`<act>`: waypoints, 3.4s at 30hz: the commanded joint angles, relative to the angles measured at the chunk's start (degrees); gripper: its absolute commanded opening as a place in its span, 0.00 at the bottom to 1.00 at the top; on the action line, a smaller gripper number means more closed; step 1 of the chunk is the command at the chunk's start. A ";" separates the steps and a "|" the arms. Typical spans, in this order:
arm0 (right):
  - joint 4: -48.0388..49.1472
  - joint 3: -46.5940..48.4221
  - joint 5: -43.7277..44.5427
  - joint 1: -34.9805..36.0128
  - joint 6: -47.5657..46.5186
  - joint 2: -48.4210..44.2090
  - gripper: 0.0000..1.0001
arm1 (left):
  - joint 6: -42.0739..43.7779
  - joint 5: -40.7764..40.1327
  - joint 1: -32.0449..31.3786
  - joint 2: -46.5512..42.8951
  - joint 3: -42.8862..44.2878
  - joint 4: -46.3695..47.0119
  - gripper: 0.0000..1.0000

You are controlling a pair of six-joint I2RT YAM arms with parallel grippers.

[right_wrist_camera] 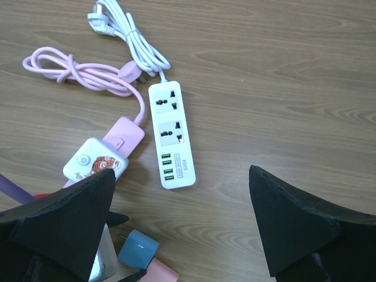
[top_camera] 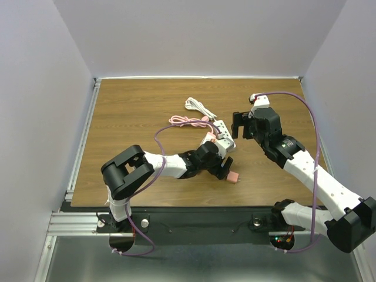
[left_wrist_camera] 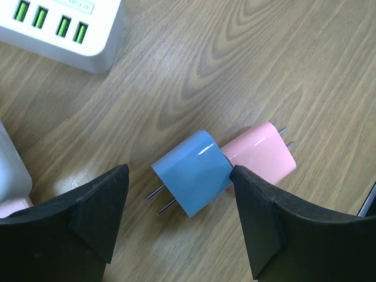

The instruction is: Insert the plug

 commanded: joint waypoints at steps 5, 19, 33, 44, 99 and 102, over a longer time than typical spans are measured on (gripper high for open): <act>2.95 -0.69 -0.75 -0.49 -0.09 -0.23 1.00 | -8.91 -14.13 -1.12 -6.05 0.36 -6.41 0.82; 3.04 -1.39 -1.46 -0.49 0.09 -0.85 1.00 | -21.40 -9.02 -3.13 -6.93 1.50 -15.55 0.82; 3.12 -1.66 -1.72 -0.49 -0.09 -1.64 1.00 | -21.75 -12.55 -5.07 -1.31 5.01 -16.87 0.82; 3.04 -1.66 -1.63 -0.58 -0.53 -1.38 1.00 | -22.98 -14.39 -5.07 1.85 8.00 -17.49 0.82; 17.27 -4.91 -43.73 -0.23 31.02 2.40 0.96 | -16.39 -23.89 1.87 -38.58 -9.49 -2.11 0.00; 20.35 -6.31 -43.82 0.12 31.64 2.93 0.95 | -16.39 -23.27 1.87 -38.58 -9.40 -1.58 0.00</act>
